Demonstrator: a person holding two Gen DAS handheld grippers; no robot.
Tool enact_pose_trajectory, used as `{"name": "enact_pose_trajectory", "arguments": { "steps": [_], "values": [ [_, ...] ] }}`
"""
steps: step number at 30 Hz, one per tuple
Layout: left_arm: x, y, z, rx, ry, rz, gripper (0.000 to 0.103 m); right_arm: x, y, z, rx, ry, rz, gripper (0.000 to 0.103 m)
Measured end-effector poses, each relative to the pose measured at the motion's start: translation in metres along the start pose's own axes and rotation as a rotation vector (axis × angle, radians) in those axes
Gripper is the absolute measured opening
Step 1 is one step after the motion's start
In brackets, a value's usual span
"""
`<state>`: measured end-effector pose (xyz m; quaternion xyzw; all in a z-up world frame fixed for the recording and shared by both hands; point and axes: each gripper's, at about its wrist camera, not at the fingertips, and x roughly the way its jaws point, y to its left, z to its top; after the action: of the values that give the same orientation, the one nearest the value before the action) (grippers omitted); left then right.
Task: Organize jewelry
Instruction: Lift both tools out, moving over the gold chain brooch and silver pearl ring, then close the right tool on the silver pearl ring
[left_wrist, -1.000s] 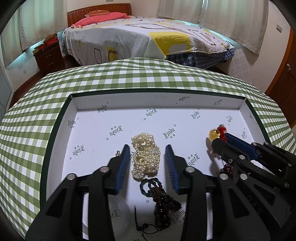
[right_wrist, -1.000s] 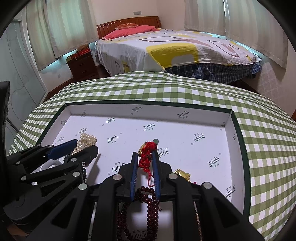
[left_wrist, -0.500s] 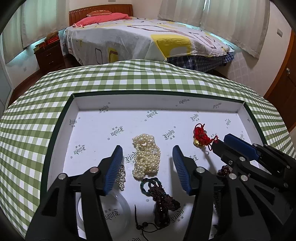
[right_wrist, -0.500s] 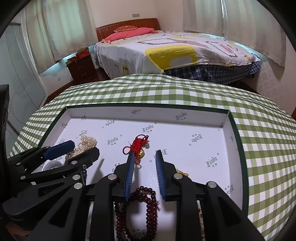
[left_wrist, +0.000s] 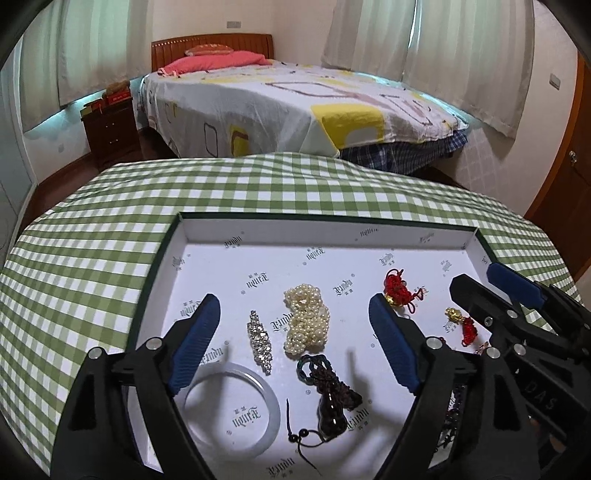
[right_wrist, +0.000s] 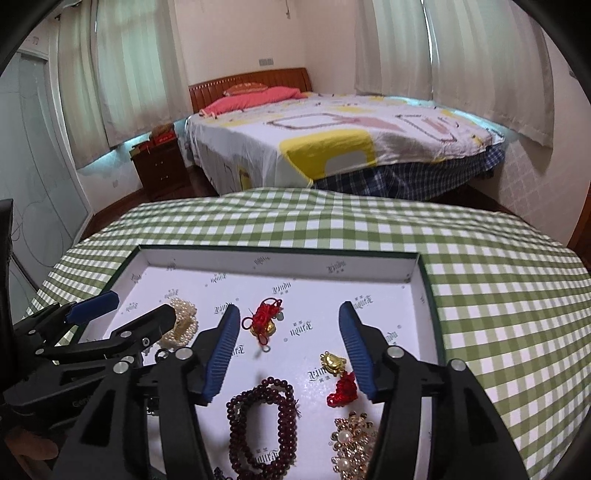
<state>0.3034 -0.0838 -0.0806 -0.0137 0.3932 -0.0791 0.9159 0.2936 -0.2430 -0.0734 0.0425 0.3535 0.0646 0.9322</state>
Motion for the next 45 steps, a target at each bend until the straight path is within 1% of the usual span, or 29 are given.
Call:
{"name": "enact_pose_trajectory", "arguments": {
  "steps": [1, 2, 4, 6, 12, 15, 20, 24, 30, 36, 40, 45],
  "values": [
    [-0.003, 0.001, -0.001, -0.004, -0.007, 0.003, 0.084, -0.002, 0.0, 0.0, -0.002, -0.007, -0.003, 0.063],
    [-0.006, 0.002, -0.002, -0.009, -0.017, 0.008, 0.087, -0.006, -0.001, 0.0, -0.004, -0.017, -0.004, 0.065],
    [-0.015, 0.004, -0.004, -0.018, -0.044, 0.013, 0.09, -0.011, -0.002, 0.0, 0.002, -0.03, 0.0, 0.07],
    [-0.022, 0.004, -0.007, -0.019, -0.062, 0.008, 0.091, -0.017, -0.004, -0.001, 0.005, -0.042, -0.003, 0.071],
    [-0.045, 0.0, -0.014, 0.0, -0.087, 0.015, 0.091, -0.035, -0.005, -0.007, 0.009, -0.067, -0.008, 0.071],
    [-0.061, -0.001, -0.02, -0.001, -0.116, 0.016, 0.091, -0.045, -0.006, -0.011, 0.004, -0.083, -0.01, 0.071],
    [-0.087, -0.001, -0.036, -0.019, -0.17, 0.009, 0.091, -0.068, -0.005, -0.027, -0.012, -0.117, -0.023, 0.071],
    [-0.105, 0.0, -0.054, -0.031, -0.189, 0.008, 0.091, -0.083, -0.008, -0.044, -0.012, -0.13, -0.031, 0.071],
    [-0.119, 0.006, -0.085, -0.055, -0.175, 0.012, 0.091, -0.1, -0.012, -0.071, -0.007, -0.131, -0.044, 0.071],
    [-0.126, 0.013, -0.113, -0.071, -0.156, 0.032, 0.091, -0.111, -0.013, -0.099, -0.029, -0.131, -0.077, 0.071],
    [-0.126, 0.019, -0.131, -0.081, -0.125, 0.046, 0.091, -0.109, -0.02, -0.112, -0.015, -0.105, -0.085, 0.071],
    [-0.123, 0.025, -0.141, -0.1, -0.089, 0.05, 0.091, -0.102, -0.028, -0.117, 0.009, -0.073, -0.096, 0.071]
  ]
}}
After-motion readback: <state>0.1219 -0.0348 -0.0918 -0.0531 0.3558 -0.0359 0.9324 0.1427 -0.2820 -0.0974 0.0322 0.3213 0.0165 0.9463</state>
